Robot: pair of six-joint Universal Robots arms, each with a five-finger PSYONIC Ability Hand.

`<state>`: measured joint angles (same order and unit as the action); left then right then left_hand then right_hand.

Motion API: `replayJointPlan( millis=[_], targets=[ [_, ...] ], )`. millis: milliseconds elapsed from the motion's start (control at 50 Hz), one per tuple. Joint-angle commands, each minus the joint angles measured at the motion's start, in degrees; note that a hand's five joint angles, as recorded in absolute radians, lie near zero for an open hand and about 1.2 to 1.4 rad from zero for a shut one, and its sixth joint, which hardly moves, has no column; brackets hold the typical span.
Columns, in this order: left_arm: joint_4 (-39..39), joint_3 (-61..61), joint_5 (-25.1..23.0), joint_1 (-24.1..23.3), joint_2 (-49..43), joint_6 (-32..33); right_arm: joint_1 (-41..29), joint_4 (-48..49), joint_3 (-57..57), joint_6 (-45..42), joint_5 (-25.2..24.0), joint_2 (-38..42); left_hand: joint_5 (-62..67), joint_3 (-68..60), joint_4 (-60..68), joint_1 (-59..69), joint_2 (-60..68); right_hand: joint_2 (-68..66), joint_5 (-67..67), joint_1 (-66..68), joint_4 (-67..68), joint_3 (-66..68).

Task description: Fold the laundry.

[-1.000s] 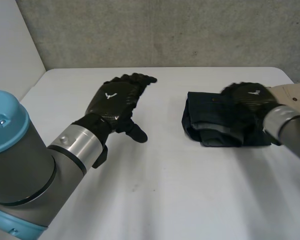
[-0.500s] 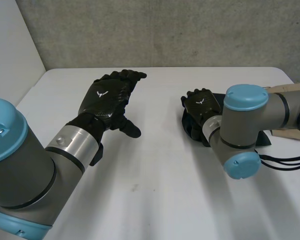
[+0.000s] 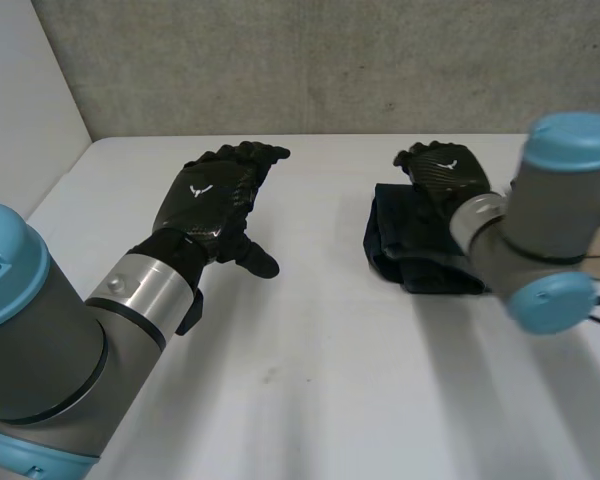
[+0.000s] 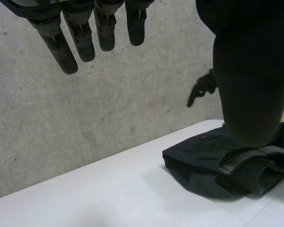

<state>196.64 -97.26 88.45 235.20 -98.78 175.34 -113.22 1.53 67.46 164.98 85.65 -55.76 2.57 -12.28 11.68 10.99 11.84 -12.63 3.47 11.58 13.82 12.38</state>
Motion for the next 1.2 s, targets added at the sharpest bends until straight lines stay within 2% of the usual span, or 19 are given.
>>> replayJointPlan(
  millis=[20,80,100,200,340,480,640,960,1200],
  targets=[
    [0.1,-0.1,0.1,0.0,0.0,0.0,10.5,-12.2,-1.1,-15.7,-8.3,-1.3,-2.4,2.1,-1.5,-0.8,-1.6,2.6,-3.5,-1.6,-3.8,-2.4],
    [0.1,-0.1,0.1,0.1,0.1,0.0,15.1,-12.1,-1.6,-20.7,-12.2,-1.1,-2.4,2.1,-1.5,-0.8,-1.6,2.6,-3.5,-1.6,-3.8,-2.4],
    [0.1,-0.1,0.1,0.1,0.1,0.0,17.5,-11.6,-1.6,-23.6,-14.8,-1.1,-2.4,2.1,-1.5,-0.8,-1.6,2.6,-3.5,-1.6,-3.8,-2.4],
    [0.3,-0.2,0.1,0.0,0.0,-0.1,22.4,-10.2,-1.7,-31.8,-22.5,-0.5,-2.4,2.1,-1.5,-0.8,-1.6,2.6,-3.5,-1.6,-3.8,-2.4],
    [0.4,-0.2,0.1,-0.1,-0.4,0.0,24.1,-6.1,-3.0,-36.9,-27.9,5.0,-2.4,2.1,-1.5,-0.8,-1.6,2.6,-3.5,-1.6,-3.8,-2.4],
    [1.1,-0.3,0.1,-0.1,-0.7,0.0,24.2,0.1,-5.5,-38.1,-28.1,11.5,-2.4,2.1,-1.5,-0.8,-1.6,2.6,-3.5,-1.6,-3.8,-2.4],
    [2.3,-0.9,0.1,0.1,-0.7,-0.1,25.6,5.1,-6.5,-38.3,-27.9,13.9,-2.4,2.1,-1.5,-0.8,-1.6,2.6,-3.5,-1.6,-3.8,-2.4],
    [2.6,-0.8,0.1,0.3,-1.1,-0.2,25.5,5.7,-10.5,-40.9,-27.8,19.6,-2.4,2.1,-1.5,-0.8,-1.6,2.6,-3.5,-1.6,-3.8,-2.4],
    [2.6,-0.8,0.1,0.4,-1.1,-0.6,25.2,5.2,-8.5,-42.5,-28.9,20.3,-2.4,2.1,-1.5,-0.8,-1.6,2.6,-3.5,-1.6,-3.8,-2.4]
  ],
)
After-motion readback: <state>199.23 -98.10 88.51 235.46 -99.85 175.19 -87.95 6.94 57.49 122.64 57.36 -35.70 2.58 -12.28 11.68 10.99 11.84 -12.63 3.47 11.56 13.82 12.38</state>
